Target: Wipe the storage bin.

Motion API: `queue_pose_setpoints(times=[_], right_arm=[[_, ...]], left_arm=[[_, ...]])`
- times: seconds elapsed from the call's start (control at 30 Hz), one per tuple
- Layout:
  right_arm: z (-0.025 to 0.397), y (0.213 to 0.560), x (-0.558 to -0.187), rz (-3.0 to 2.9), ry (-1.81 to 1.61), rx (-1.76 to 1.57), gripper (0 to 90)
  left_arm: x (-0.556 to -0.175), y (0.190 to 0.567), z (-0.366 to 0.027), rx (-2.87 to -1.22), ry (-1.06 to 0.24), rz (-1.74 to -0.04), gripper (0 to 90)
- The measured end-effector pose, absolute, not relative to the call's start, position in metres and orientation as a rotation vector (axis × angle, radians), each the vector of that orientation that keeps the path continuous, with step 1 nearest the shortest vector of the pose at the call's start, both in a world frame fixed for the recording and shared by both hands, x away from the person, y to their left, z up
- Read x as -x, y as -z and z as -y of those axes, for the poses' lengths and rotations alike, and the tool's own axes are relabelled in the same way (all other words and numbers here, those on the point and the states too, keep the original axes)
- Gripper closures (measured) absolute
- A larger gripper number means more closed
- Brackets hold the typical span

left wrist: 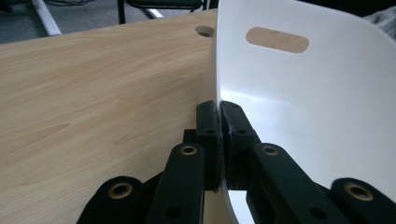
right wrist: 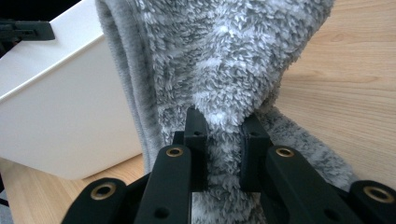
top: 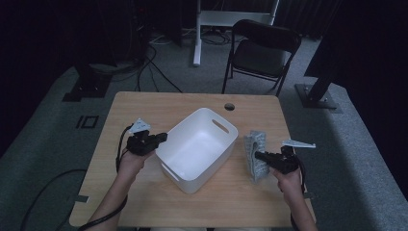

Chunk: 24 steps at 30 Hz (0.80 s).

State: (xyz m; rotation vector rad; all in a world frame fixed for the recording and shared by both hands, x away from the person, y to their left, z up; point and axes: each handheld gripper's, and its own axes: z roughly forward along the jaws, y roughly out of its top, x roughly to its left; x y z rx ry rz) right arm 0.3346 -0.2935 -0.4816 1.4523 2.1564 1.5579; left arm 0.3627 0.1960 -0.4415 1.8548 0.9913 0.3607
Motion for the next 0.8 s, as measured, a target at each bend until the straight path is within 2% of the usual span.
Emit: queue_pose_setpoints(times=[0.03,0.1,0.37,0.8], right_arm=[[0.293,0.482,-0.335,-2.158,-1.557,-1.450,77.8],[0.293,0.481,-0.334,-2.160,-1.559,-1.447,77.8],[0.294,0.482,-0.334,-2.156,-1.560,-1.453,77.8],[0.295,0.478,-0.330,-2.151,-1.580,-1.437,77.8]], left_arm=[[-0.363,0.443,-0.196,-1.856,-0.357,-0.986,82.4],[-0.362,0.446,-0.196,-1.870,-0.366,-0.994,82.3],[-0.352,0.449,-0.195,-1.859,-0.396,-1.031,85.1],[-0.337,0.450,-0.208,-1.847,-0.392,-1.045,84.9]])
